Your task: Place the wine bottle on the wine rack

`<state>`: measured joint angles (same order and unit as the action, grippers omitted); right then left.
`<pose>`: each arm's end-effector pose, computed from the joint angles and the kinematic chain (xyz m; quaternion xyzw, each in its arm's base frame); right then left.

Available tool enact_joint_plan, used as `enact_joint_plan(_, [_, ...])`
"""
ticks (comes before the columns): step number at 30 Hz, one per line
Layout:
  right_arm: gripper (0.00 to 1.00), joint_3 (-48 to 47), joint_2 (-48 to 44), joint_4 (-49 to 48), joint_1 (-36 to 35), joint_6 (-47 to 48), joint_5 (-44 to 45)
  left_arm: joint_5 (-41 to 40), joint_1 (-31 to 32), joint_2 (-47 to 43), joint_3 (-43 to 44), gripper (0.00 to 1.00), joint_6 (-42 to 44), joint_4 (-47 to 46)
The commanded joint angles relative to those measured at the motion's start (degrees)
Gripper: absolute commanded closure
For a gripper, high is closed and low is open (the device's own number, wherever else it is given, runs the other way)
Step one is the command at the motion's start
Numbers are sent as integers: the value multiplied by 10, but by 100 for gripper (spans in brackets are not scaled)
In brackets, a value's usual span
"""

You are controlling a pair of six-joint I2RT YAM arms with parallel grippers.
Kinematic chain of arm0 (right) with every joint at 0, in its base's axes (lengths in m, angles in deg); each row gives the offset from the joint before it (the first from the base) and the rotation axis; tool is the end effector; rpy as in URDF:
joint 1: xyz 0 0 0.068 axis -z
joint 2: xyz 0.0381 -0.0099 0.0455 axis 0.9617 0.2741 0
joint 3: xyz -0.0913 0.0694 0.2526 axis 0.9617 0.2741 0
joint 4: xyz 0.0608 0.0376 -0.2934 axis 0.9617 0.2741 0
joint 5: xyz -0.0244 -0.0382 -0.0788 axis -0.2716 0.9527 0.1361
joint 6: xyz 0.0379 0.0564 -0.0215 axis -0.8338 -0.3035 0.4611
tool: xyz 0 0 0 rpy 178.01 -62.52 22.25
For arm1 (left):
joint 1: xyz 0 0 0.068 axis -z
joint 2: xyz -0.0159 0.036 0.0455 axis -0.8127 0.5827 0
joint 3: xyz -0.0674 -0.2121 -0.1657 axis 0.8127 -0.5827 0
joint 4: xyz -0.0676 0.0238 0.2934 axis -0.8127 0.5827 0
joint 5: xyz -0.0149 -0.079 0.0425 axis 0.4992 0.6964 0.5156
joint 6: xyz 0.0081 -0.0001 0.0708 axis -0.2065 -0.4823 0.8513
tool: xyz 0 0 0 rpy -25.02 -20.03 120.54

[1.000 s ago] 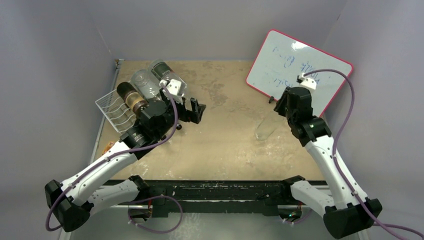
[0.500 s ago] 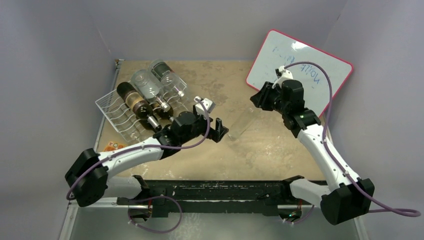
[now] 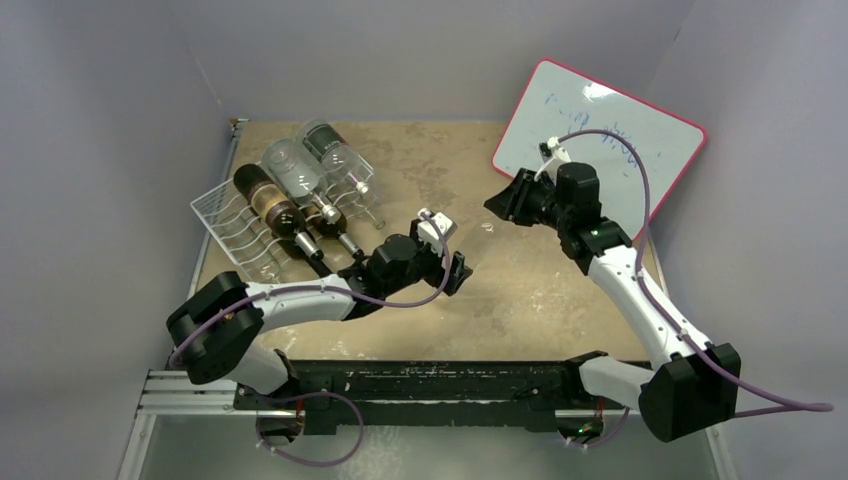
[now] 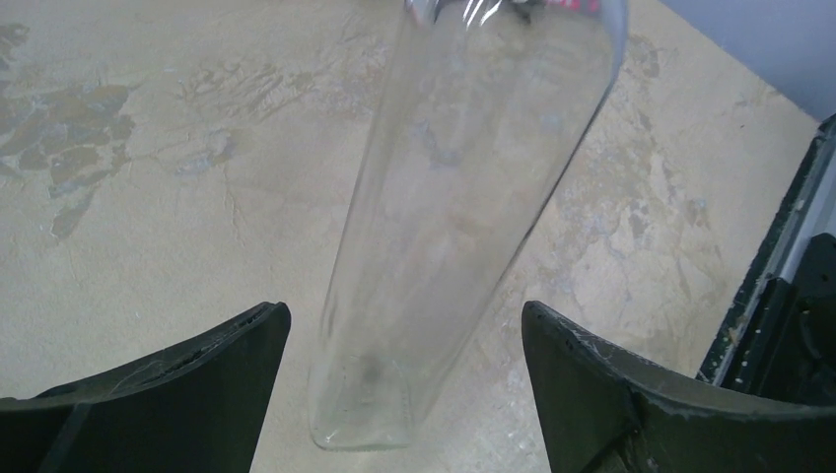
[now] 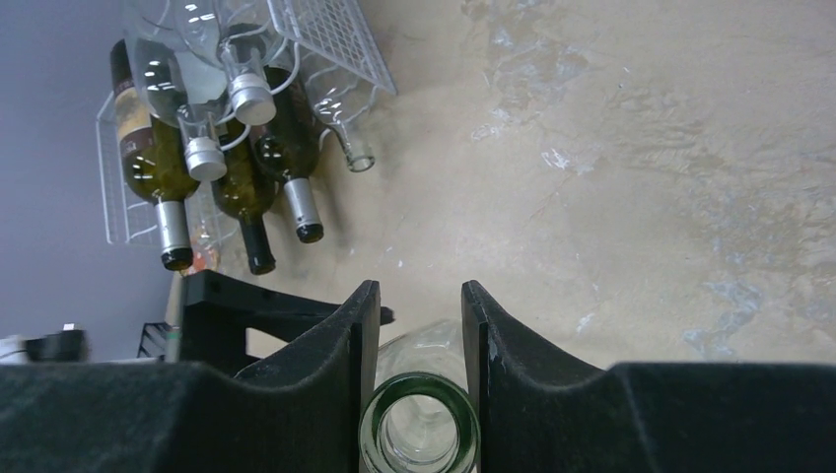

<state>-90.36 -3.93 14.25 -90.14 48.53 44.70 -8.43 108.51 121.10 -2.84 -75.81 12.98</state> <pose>0.3111 0.1079 0.3220 0.0190 0.8032 0.3481 0.4830 0.2180 -0.2984 0.1969 0.2517 0.7573 -0.3349 0.5010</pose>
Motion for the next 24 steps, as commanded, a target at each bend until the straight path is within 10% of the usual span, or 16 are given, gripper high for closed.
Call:
enact_joint_plan(1, [100, -11, -10, -67, 1, -55, -35, -19, 3, 30, 11, 13, 35, -56])
enact_joint_plan(9, [100, 20, -1, -83, 1, -100, -61, -6, 7, 61, 27, 37, 82, -61])
enact_joint_plan(20, [100, 23, -4, -91, 1, -108, -95, -24, 11, 67, 40, 24, 121, -31])
enact_joint_plan(24, [100, 24, -5, -77, 1, -88, -93, -45, 13, 55, 39, 63, 137, -25])
